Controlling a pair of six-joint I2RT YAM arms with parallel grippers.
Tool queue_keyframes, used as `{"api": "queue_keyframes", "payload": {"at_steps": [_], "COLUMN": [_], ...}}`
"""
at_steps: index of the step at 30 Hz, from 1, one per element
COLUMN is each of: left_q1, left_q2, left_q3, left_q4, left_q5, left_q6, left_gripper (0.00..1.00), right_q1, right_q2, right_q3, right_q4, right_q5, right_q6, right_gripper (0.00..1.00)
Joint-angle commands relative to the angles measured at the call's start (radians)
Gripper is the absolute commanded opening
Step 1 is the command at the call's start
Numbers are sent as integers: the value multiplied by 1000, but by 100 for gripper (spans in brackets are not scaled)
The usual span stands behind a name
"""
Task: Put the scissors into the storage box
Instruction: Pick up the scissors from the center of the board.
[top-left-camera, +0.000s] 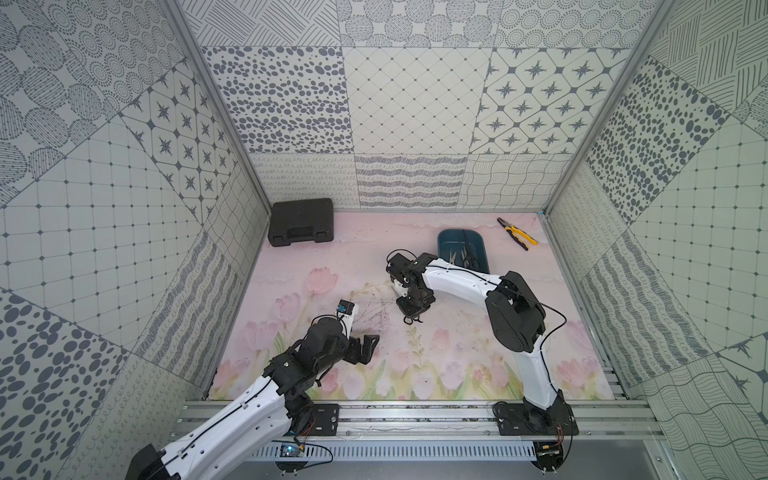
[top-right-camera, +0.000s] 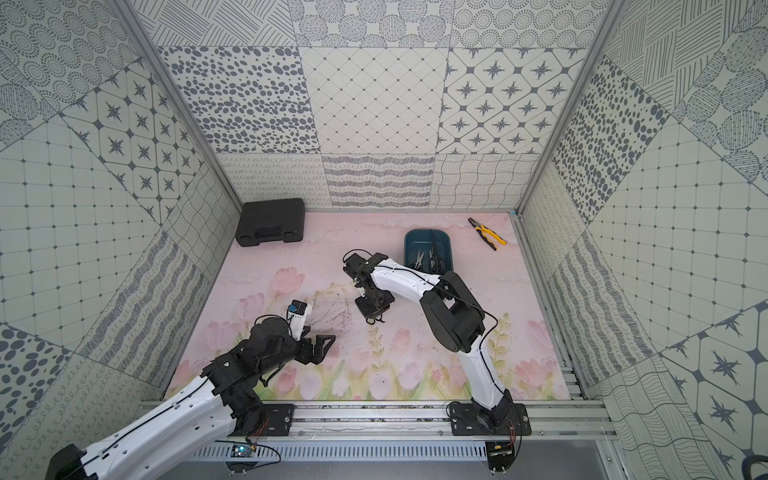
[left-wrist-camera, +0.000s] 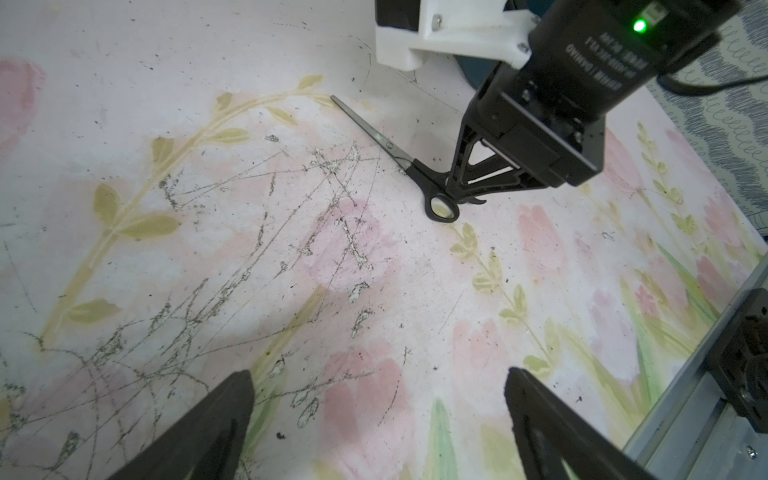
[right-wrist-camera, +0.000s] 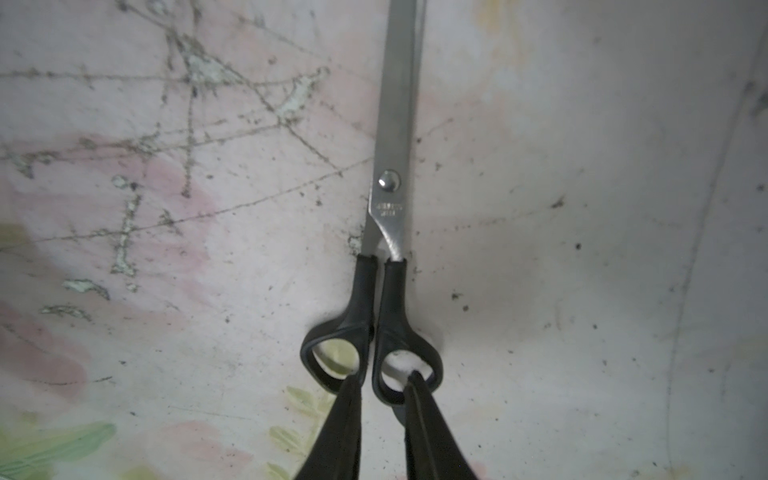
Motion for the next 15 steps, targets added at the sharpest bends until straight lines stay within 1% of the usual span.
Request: {"api": "queue_keyframes", "payload": {"at_steps": [1,9,13,15], "left_q1": [-3,-4,-3,-4], "left_q2": [0,0,0,0], "left_q3": [2,3,2,2], "left_q4": [28,27,27,27], "left_q5": [-3,-3,-4,-5], "left_q6": [19,18,17,17], "left_gripper": [100,100,100,99], "right_q1": [6,10,16,19], "right_q2": [-1,67,104,139], "right_q3": [20,19,-2,-5], "right_q4": [-4,26,62,62], "right_q5": [-8,1,11,19], "right_q6": [-3,-2,23,34], "right_gripper": [23,26,28,27]}}
